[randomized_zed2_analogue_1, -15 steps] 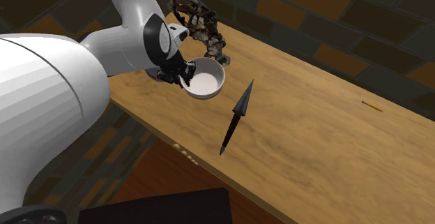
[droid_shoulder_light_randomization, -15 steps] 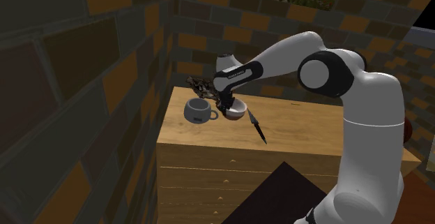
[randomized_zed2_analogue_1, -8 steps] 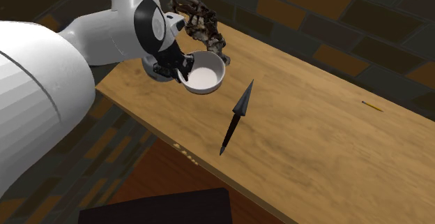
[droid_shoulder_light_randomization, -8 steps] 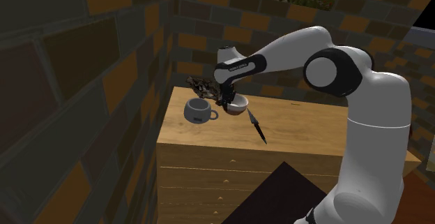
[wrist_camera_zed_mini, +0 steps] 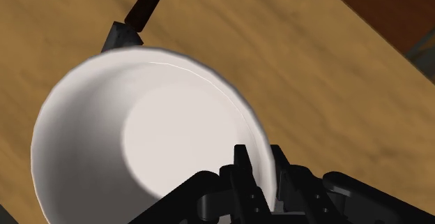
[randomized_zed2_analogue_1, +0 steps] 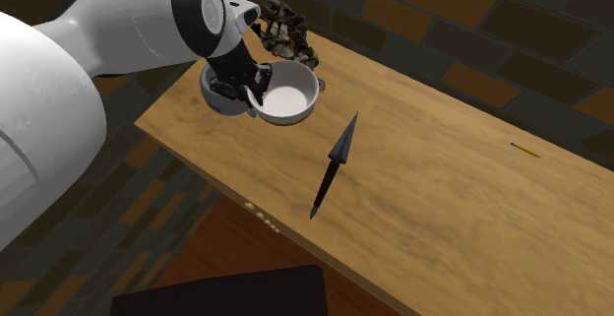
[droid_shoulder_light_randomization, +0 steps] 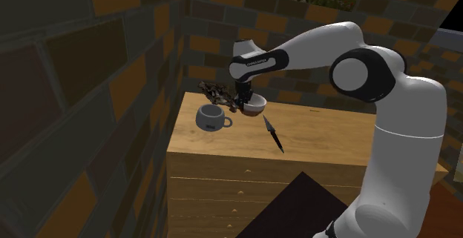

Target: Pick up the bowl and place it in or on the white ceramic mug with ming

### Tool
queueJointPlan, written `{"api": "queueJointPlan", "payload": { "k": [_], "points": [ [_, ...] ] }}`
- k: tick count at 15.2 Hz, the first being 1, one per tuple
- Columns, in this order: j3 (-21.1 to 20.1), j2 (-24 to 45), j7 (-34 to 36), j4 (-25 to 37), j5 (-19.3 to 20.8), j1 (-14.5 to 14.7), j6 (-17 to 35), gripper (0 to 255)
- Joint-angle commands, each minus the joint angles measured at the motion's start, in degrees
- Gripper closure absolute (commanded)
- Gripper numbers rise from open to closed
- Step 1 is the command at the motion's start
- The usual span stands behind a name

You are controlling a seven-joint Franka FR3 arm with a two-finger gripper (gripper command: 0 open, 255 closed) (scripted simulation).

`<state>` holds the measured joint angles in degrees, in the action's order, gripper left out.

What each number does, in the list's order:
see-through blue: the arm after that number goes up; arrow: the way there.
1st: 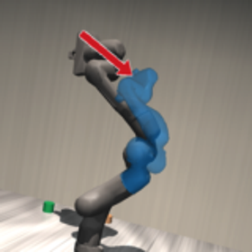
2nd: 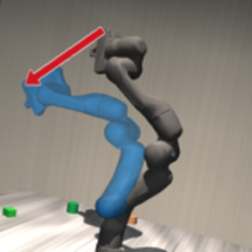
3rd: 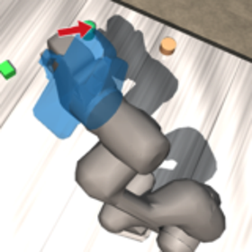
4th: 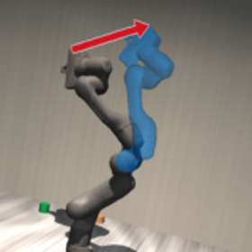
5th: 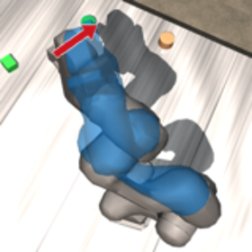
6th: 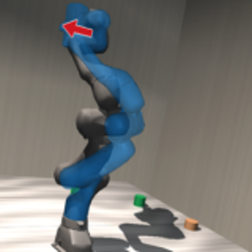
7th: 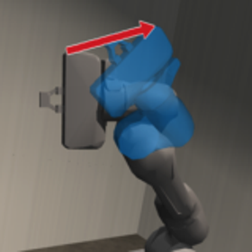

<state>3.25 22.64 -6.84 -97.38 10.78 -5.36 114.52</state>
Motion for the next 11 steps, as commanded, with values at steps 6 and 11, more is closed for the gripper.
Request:
{"api": "queueJointPlan", "payload": {
  "k": [6, 11],
  "points": [
    [-0.05, -1.78, -0.79, 2.95, -0.24, 0.09, -4.66, 255],
    [-1.07, 1.82, 1.51, 10.04, -0.52, 2.11, -8.64, 255]
  ]
}}
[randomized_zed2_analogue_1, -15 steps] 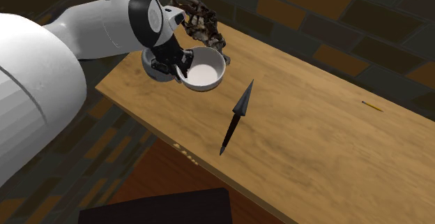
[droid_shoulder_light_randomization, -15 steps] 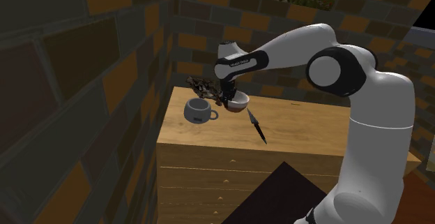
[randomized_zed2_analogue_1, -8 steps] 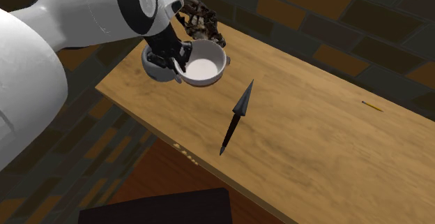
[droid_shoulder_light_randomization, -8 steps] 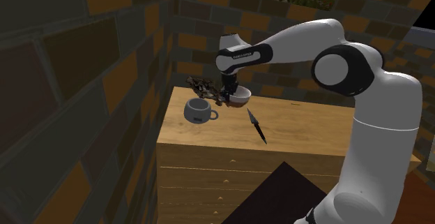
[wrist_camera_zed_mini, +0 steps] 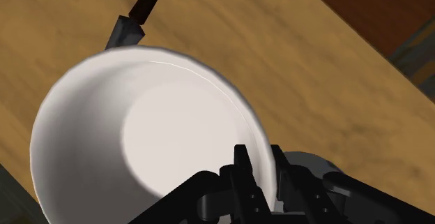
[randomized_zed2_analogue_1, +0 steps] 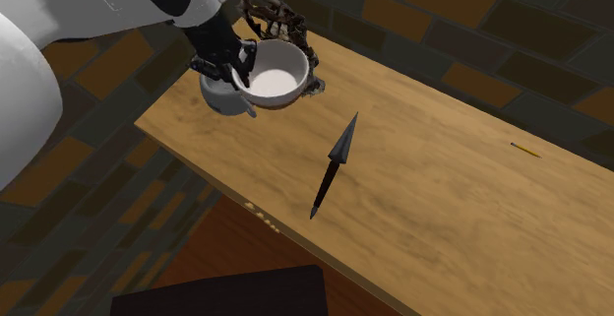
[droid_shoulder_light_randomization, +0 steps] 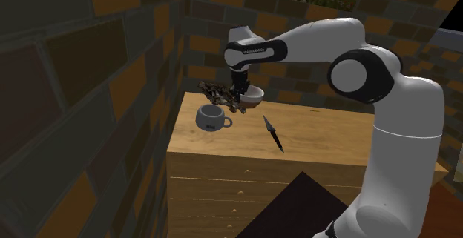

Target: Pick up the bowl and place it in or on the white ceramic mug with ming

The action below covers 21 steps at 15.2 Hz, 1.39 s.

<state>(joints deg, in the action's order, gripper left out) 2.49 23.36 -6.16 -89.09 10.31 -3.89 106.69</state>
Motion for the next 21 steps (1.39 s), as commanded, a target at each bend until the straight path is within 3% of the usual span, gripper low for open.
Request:
{"api": "queueJointPlan", "payload": {
  "k": [1, 7, 10, 11, 21],
  "points": [
    [-0.62, 2.55, 1.60, 4.16, -0.12, 1.31, -1.92, 255],
    [-2.05, 13.50, 5.61, 22.67, -0.45, 5.40, -10.33, 255],
    [-2.41, 22.03, 6.98, 37.51, -0.61, 7.59, -16.98, 255],
    [-2.43, 26.76, 7.20, 45.90, -0.69, 8.41, -20.73, 255],
    [-2.55, 24.93, 8.58, 35.03, -0.56, 8.18, -11.79, 255]
  ]
}}
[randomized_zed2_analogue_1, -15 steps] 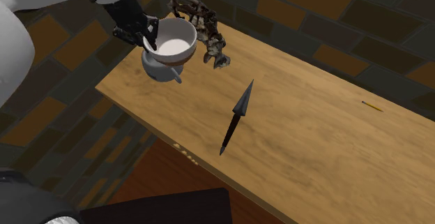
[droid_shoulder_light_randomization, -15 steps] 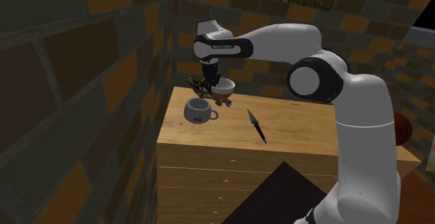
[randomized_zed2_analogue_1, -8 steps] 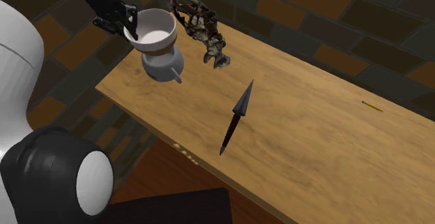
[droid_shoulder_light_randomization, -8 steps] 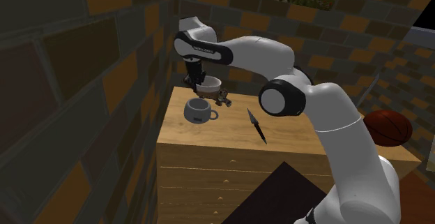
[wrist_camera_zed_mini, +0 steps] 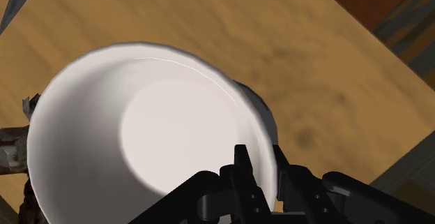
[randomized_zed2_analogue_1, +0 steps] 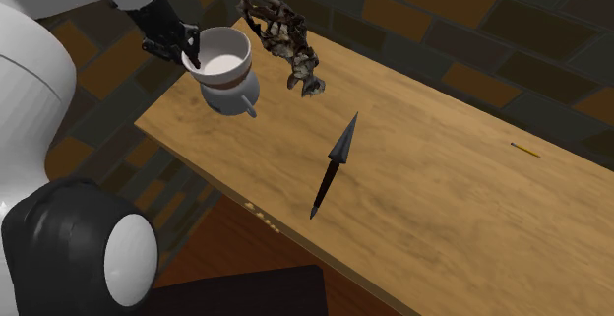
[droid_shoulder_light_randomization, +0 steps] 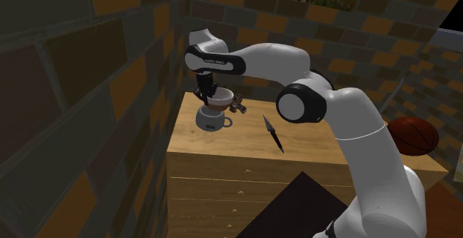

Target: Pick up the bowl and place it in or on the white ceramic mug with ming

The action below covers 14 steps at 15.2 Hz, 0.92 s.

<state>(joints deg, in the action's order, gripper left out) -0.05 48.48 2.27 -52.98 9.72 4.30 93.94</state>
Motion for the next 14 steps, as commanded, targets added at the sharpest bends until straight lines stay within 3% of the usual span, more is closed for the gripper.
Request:
{"api": "queueJointPlan", "payload": {
  "k": [1, 6, 13, 14],
  "points": [
    [-0.02, -0.17, 0.27, -1.81, 0.05, -0.03, 1.69, 255],
    [-0.03, 0.23, 0.78, -4.73, 0.13, -0.11, 4.97, 255],
    [-0.03, 0.25, 0.77, -4.70, 0.14, -0.11, 4.96, 255],
    [-0.03, 0.20, 0.78, -4.77, 0.14, -0.11, 4.98, 0]
  ]
}}
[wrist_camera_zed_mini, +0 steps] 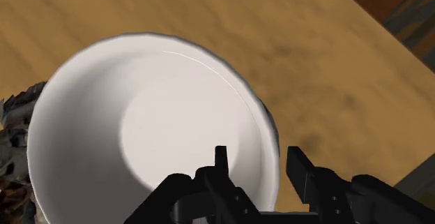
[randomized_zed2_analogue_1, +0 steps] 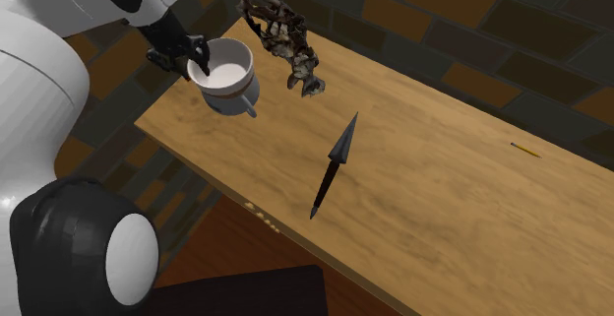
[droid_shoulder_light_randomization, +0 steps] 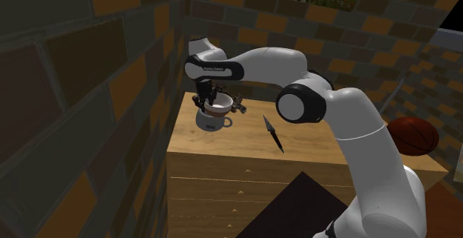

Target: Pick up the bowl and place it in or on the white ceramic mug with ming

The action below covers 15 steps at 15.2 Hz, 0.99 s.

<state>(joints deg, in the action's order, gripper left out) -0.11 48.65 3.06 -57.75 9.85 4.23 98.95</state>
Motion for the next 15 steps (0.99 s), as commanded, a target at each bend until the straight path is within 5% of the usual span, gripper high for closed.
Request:
{"api": "queueJointPlan", "payload": {
  "k": [1, 5, 9, 15],
  "points": [
    [0.02, 0.00, 0.01, -0.07, 0.01, -0.02, 0.02, 0],
    [0.03, 0.08, -0.01, 0.08, 0.01, -0.03, -0.05, 0],
    [0.05, 2.81, -0.80, 11.98, -0.23, 0.78, -9.22, 0],
    [0.06, 2.82, -0.80, 12.00, -0.23, 0.78, -9.23, 0]
  ]
}}
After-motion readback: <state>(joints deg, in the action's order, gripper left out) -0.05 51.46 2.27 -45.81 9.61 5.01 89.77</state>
